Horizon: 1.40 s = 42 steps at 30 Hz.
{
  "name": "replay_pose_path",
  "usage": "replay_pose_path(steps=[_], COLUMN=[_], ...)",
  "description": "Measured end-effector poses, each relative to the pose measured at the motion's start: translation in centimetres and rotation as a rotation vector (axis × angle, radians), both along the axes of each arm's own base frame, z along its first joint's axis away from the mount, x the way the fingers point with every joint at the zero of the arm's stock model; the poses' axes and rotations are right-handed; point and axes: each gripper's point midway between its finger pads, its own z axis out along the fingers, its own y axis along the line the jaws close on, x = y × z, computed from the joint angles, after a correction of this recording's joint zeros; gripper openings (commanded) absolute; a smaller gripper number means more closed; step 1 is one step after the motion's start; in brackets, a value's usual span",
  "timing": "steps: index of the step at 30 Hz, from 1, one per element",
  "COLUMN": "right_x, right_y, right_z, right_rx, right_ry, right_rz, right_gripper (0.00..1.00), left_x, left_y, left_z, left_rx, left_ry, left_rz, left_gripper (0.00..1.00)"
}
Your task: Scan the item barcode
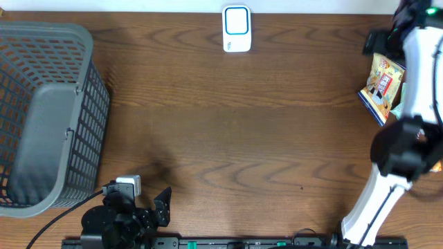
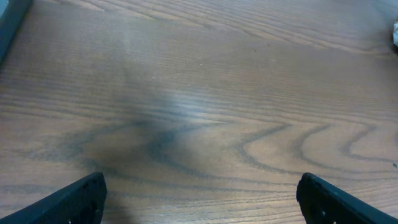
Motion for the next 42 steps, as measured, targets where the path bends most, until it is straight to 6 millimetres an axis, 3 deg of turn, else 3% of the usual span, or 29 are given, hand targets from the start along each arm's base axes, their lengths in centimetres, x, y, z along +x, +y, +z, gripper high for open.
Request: replay_pose_path(steps=[2,5,7,11,20,25,30,36,42], right_x=[-1.5,-4.2,-7.6,-11.9,-16.2,-20.2,-20.9,-22.9,-27.9], right_y=[2.4,4.6,5.8,6.7,7.7,8.2,8.1,9.1,11.0], right_z=[7.2,13.9,18.5,23.0,27.2,26.4,28.3,32.9,36.9], right_rx=[0.016,0.021,0.020,0.007,-0.015,-0.007,-0.023,0.039,0.075], right_ry=[-0.146,-0.280,-0.366,-0.464,-0.584,-0.513,-0.596,-0.825,-1.050], right_rz=[0.046,0.090,0.111,0.121,0.133,0.124,0.111,0.046,0.079], right_gripper=[0.99,0.99,1.00,0.99,0.99,0.99,0.99,0.99,0.99], left_x=[0.0,0.0,0.0,0.0,0.0,0.0,0.0,0.0,0.0], left_y=[0.0,0.0,0.0,0.0,0.0,0.0,0.0,0.0,0.0], left_z=[0.0,0.0,0.0,0.0,0.0,0.0,0.0,0.0,0.0], left_rx=[0.000,0.000,0.000,0.000,0.000,0.000,0.000,0.000,0.000], left_ry=[0.000,0.000,0.000,0.000,0.000,0.000,0.000,0.000,0.000], left_rz=[0.000,0.000,0.000,0.000,0.000,0.000,0.000,0.000,0.000], left_gripper=[0.98,0.98,0.98,0.98,0.98,0.98,0.98,0.98,0.98])
